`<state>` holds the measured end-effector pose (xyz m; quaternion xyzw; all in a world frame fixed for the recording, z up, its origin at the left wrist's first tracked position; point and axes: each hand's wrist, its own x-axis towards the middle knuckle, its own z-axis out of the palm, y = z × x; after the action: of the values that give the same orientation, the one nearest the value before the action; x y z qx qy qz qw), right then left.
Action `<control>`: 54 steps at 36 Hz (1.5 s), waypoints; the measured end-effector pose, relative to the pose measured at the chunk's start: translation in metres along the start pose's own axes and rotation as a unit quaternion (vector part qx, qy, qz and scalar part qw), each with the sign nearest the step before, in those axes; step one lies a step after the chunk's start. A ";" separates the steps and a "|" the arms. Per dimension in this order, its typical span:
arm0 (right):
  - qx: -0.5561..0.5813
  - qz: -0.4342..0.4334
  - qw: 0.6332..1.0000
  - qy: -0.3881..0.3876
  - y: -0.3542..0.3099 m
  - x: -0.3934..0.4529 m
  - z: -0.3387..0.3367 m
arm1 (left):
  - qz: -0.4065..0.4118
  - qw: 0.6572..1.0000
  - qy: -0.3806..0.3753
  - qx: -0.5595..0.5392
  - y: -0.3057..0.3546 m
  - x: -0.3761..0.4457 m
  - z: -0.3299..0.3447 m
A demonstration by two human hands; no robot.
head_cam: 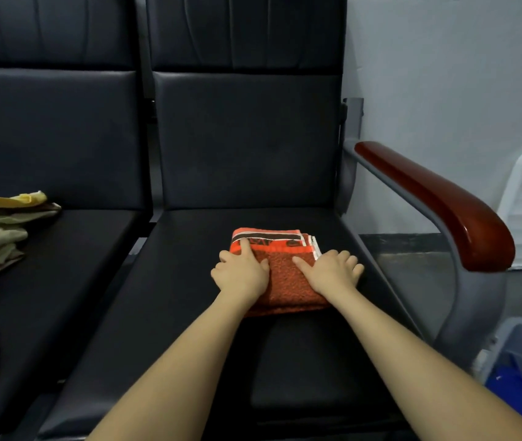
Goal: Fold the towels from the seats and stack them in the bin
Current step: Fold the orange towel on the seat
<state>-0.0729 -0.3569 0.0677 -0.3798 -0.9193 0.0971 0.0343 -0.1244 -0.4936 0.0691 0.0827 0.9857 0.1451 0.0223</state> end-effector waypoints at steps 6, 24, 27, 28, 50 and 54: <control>0.028 -0.075 0.996 0.031 -0.014 -0.001 0.005 | 0.028 0.999 0.040 -0.024 -0.005 0.006 -0.001; 0.111 -0.158 0.953 0.233 0.025 -0.008 -0.131 | 0.153 0.967 0.190 -0.075 0.087 -0.019 -0.092; 0.128 -0.152 0.942 0.270 0.043 -0.009 -0.164 | 0.186 0.956 0.211 -0.086 0.115 -0.026 -0.111; 0.134 -0.145 0.940 0.279 0.053 -0.008 -0.175 | 0.202 0.951 0.217 -0.089 0.128 -0.030 -0.117; 0.091 0.202 0.926 0.304 0.436 -0.029 -0.157 | 0.484 0.870 0.002 -0.096 0.434 -0.204 0.051; 0.089 0.268 0.925 0.254 0.492 -0.050 -0.104 | 0.509 0.854 -0.072 -0.086 0.447 -0.239 0.119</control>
<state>0.3174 -0.0359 0.0689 -0.6190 -0.7314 0.0845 0.2733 0.1895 -0.0790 0.0894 0.5806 0.7851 0.2143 0.0233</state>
